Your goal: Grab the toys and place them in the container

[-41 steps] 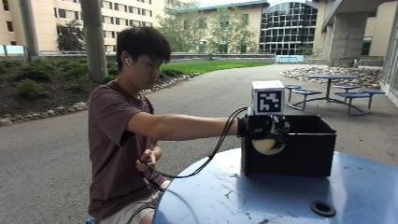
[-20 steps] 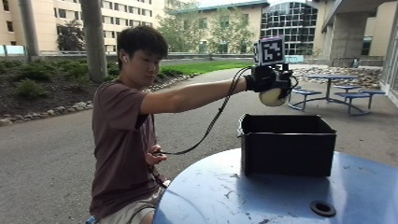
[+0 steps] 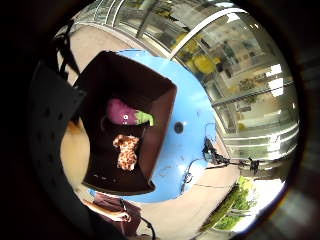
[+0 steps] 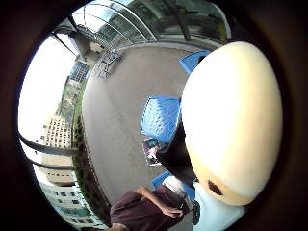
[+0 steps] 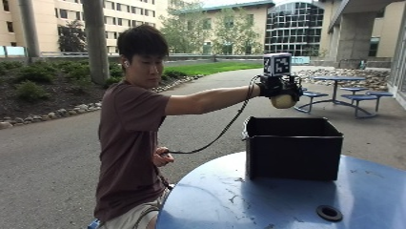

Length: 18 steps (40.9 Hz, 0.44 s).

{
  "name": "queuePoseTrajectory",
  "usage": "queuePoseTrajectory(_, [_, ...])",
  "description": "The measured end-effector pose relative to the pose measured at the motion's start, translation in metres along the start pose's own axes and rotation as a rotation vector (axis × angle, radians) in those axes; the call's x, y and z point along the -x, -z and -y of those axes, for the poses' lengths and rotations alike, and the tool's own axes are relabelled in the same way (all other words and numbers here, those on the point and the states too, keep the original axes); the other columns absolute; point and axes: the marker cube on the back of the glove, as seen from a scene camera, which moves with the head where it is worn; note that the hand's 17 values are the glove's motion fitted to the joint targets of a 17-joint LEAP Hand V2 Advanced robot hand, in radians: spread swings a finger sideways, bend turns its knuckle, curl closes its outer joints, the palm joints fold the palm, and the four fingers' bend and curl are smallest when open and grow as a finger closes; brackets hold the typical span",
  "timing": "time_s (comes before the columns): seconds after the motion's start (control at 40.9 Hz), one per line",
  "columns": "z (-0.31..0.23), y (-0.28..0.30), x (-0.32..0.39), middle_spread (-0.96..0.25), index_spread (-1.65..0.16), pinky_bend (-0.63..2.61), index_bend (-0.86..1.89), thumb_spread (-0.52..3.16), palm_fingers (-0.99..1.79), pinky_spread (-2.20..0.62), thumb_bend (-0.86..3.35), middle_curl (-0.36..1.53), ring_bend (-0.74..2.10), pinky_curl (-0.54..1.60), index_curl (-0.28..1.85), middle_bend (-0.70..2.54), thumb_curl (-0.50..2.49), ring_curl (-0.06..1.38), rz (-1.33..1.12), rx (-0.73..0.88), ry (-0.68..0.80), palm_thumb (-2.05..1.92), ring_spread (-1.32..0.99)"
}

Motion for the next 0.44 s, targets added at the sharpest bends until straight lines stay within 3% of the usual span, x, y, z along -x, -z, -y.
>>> queuePoseTrajectory(0.049, [0.0,-0.006,0.001,-0.48,-0.44,1.35,0.52,0.4,0.39,-0.36,-0.02,0.74,1.27,0.51,0.74,0.68,1.06,0.63,0.001,0.058,0.011,0.74,-0.41])
queuePoseTrajectory(0.073, [-0.001,-0.009,0.003,-0.45,-0.43,1.32,0.48,0.55,0.15,-0.33,-0.05,0.7,1.21,0.5,0.73,0.57,1.04,0.61,0.002,0.09,0.012,0.64,-0.39])
queuePoseTrajectory(0.098, [0.0,-0.012,0.006,-0.36,-0.39,1.34,0.4,0.62,-0.28,-0.27,-0.1,0.68,1.07,0.53,0.71,0.46,1.0,0.59,0.004,0.117,0.016,0.55,-0.32])
queuePoseTrajectory(0.171, [0.001,-0.019,0.015,-0.2,-0.33,1.36,0.19,0.78,-0.61,-0.16,-0.11,0.62,0.8,0.52,0.64,0.32,0.9,0.54,0.013,0.146,0.026,0.38,-0.21])
queuePoseTrajectory(0.293, [-0.006,-0.022,-0.004,-0.06,-0.27,1.21,0.07,0.96,-0.52,-0.06,-0.07,0.53,0.52,0.45,0.49,0.14,0.78,0.41,0.023,0.135,0.036,0.24,-0.1])
queuePoseTrajectory(0.44, [-0.011,-0.025,-0.019,0.02,-0.22,1.1,0.07,1.1,-0.42,0.0,-0.04,0.45,0.38,0.4,0.41,0.09,0.68,0.34,0.033,0.144,0.026,0.17,-0.03])
